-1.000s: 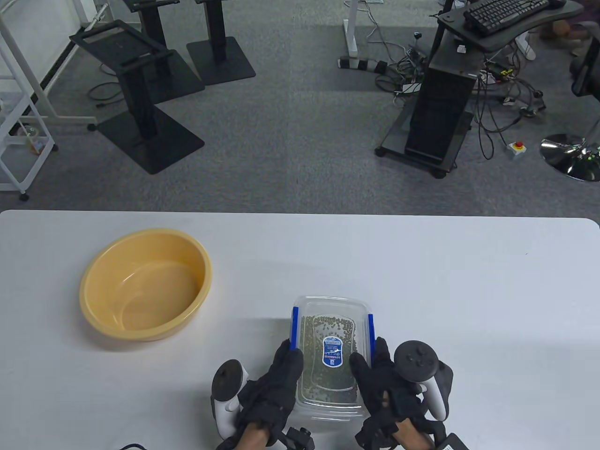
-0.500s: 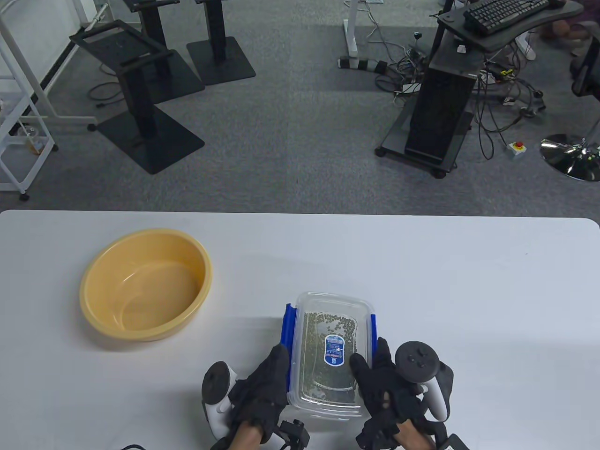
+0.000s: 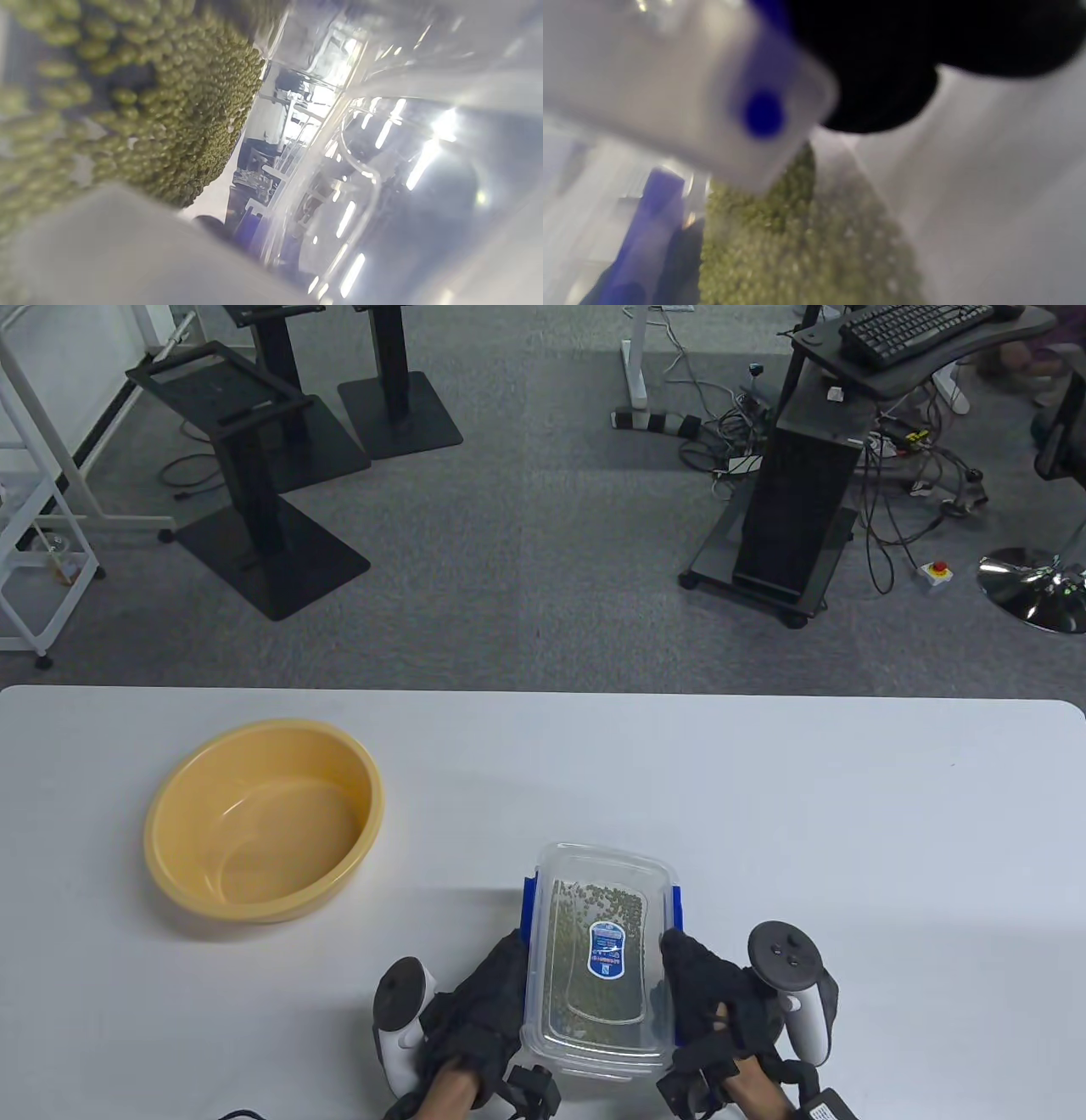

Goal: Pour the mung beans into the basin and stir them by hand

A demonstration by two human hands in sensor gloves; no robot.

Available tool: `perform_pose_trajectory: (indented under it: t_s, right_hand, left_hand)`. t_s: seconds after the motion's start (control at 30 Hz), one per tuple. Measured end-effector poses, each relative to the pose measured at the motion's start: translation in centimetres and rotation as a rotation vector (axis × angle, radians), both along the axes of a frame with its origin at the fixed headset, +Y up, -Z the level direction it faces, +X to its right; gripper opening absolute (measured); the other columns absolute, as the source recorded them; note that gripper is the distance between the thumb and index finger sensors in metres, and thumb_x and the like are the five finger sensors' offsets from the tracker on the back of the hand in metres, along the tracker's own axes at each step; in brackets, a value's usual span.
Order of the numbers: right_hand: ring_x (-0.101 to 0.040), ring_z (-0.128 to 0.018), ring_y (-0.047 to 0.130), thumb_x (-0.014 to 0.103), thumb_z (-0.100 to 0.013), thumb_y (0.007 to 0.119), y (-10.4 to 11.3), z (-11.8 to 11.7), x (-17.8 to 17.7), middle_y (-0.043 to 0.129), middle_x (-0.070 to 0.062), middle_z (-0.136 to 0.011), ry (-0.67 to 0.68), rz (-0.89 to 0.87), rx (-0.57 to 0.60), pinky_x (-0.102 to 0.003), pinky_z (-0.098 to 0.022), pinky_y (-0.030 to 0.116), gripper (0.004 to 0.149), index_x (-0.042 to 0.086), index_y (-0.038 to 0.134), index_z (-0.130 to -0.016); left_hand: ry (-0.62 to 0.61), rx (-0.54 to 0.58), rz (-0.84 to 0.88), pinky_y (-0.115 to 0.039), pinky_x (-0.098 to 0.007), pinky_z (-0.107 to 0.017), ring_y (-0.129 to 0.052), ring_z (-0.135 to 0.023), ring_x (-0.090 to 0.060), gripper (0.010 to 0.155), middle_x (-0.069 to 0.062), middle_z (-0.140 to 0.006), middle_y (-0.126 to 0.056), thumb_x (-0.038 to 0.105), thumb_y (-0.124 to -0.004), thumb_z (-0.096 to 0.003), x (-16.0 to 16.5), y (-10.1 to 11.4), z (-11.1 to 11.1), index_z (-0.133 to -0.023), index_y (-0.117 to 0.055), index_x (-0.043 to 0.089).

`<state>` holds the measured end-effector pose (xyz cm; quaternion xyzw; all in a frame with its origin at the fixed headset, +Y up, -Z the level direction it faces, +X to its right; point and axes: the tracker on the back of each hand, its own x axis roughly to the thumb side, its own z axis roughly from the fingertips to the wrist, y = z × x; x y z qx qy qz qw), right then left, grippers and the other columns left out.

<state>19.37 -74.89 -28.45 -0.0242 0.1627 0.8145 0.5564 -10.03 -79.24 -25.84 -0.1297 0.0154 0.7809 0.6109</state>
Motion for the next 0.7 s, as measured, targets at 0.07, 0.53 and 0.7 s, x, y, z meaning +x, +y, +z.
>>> perform_pose_trajectory:
  t_s: [0.07,0.53,0.7]
  right_hand:
    - [-0.023,-0.016,0.095,0.053,-0.038,0.051,0.5,-0.1,0.2,0.086,-0.019,-0.039,0.0,0.056,0.026,-0.041,-0.011,0.085,0.079,-0.012,0.057,-0.082]
    - [-0.026,-0.023,0.099,0.051,-0.039,0.06,-2.3,-1.2,1.3,0.089,-0.018,-0.044,0.032,-0.406,-0.119,-0.044,-0.019,0.084,0.071,-0.004,0.072,-0.081]
    - [-0.039,-0.086,0.055,0.04,-0.041,0.06,-0.6,-1.1,1.5,0.038,-0.016,-0.094,0.037,-0.123,-0.046,-0.057,-0.061,0.055,0.073,0.012,0.025,-0.099]
  left_hand:
    - [-0.004,-0.004,0.009,-0.087,-0.062,-0.03,-0.097,-0.057,-0.058,0.065,-0.044,-0.082,-0.079,0.033,-0.056,-0.0592,0.3,-0.3,0.0,-0.109,-0.051,-0.008]
    - [0.021,0.04,0.051,-0.086,-0.06,-0.03,-0.097,-0.056,-0.055,0.064,-0.041,-0.083,-0.08,0.033,-0.057,-0.0593,-0.4,0.4,-0.2,-0.109,-0.052,-0.006]
    - [0.044,0.027,0.064,-0.086,-0.06,-0.03,-0.097,-0.056,-0.056,0.064,-0.042,-0.083,-0.08,0.033,-0.057,-0.0591,-0.5,0.3,-0.1,-0.109,-0.052,-0.007]
